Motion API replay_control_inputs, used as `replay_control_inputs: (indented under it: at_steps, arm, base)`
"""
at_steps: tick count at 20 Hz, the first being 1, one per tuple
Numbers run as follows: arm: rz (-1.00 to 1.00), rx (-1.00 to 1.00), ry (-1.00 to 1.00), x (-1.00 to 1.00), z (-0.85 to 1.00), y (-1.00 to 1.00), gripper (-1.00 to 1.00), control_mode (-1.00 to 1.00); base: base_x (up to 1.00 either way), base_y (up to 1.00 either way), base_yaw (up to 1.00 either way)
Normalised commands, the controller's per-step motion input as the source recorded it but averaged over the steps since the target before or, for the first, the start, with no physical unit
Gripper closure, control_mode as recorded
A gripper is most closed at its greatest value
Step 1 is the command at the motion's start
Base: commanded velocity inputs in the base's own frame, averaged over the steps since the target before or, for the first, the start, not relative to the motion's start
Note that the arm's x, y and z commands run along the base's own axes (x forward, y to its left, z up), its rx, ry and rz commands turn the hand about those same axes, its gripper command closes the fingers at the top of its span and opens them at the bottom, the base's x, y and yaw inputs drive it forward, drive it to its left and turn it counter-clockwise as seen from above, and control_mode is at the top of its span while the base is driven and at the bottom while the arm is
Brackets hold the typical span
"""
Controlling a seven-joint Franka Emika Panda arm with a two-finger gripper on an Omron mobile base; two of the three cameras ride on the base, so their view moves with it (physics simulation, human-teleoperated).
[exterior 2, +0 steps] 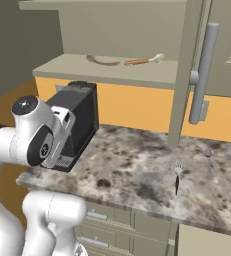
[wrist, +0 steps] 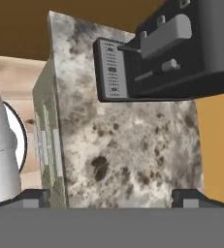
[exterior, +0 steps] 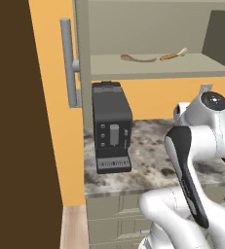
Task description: Organize the utensils by type. Pick up the wooden spoons from the counter and place them in the open cabinet. Then pick up the metallic utensils from the counter and place them in the open drawer.
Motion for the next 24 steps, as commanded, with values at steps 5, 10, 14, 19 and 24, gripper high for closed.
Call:
replay_control_inputs:
  at_steps: [5, 10, 14, 19, 24]
  arm:
    - [0.0, -0.03, 0.0, -0.93, -0.66, 0.18, -1.0, -1.0]
    - [0.0, 0.0, -0.01, -0.53, -0.31, 0.0, -1.0, -1.0]
    - [0.0, 0.0, 0.0, -0.31, -0.25, 0.0, -1.0, -1.0]
    - [0.0, 0.0, 0.0, -0.29, -0.34, 0.0, -1.0, -1.0]
    - [0.0, 0.0, 0.0, -0.33, -0.3, 0.0, -1.0, -1.0]
  base:
    - [0.0, 0.0, 0.0]
    - [0.0, 0.0, 0.0]
    - [0.0, 0.0, 0.0]
    - [0.0, 0.0, 0.0]
    - [0.0, 0.0, 0.0]
